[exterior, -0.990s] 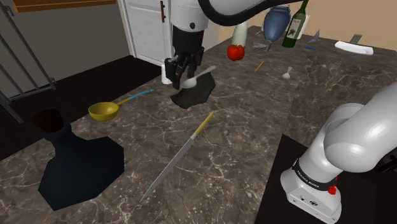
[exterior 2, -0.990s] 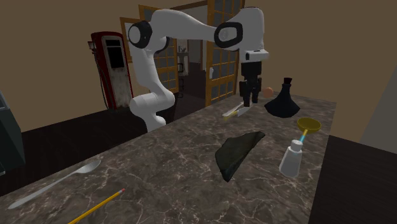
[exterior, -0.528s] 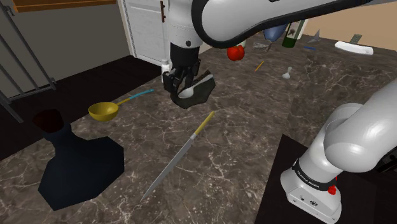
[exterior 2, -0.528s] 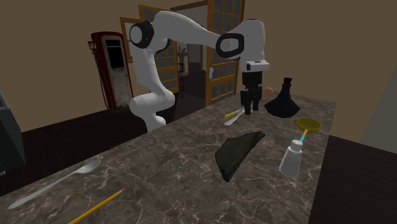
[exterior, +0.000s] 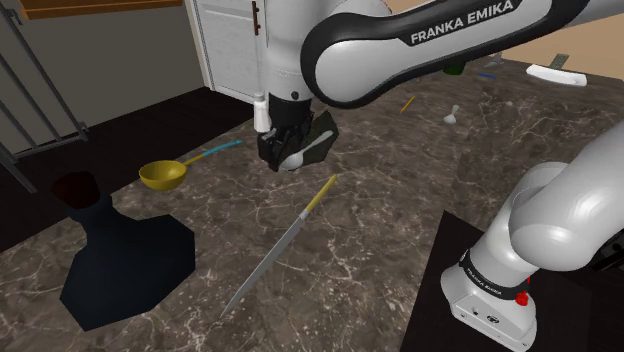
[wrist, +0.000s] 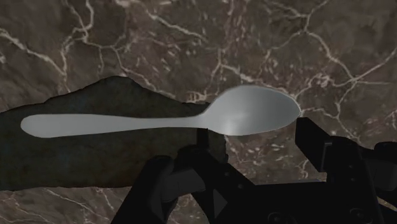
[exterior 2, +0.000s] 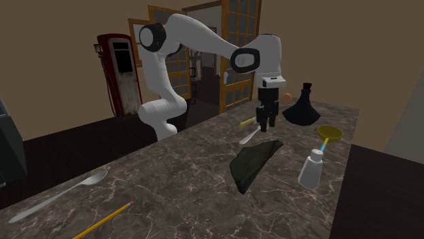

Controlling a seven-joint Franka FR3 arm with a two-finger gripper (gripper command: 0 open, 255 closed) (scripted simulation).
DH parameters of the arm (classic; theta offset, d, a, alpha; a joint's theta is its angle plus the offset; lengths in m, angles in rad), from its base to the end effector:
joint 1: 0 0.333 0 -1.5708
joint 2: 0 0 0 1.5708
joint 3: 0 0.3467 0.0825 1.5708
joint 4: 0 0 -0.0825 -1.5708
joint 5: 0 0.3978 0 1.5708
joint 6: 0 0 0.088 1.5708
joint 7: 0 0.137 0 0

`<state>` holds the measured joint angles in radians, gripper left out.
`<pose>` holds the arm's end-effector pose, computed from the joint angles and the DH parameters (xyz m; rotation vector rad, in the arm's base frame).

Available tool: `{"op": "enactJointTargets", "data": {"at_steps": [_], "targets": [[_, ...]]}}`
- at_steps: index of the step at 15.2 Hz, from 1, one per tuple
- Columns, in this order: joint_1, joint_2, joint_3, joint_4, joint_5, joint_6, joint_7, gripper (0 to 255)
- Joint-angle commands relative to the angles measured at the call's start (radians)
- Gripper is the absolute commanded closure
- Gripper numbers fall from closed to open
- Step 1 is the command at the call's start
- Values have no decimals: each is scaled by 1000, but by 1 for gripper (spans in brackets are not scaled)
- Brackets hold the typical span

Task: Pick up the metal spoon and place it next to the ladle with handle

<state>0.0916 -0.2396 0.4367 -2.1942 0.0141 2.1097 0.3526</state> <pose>0.4345 0.2659 0.4833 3.0979 0.2561 0.2463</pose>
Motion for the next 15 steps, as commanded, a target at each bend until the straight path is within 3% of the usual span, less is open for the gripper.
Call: {"op": "enactJointTargets", "data": {"at_steps": [1, 6, 13, 14, 15], "targets": [[0, 4, 2, -28, -1, 32, 3, 255], [-1, 24, 9, -70, -11, 92, 14, 255], [-1, 24, 9, -70, -11, 92, 14, 255], [-1, 24, 9, -70, -11, 92, 14, 0], [-1, 24, 9, -70, -11, 92, 14, 0]]}}
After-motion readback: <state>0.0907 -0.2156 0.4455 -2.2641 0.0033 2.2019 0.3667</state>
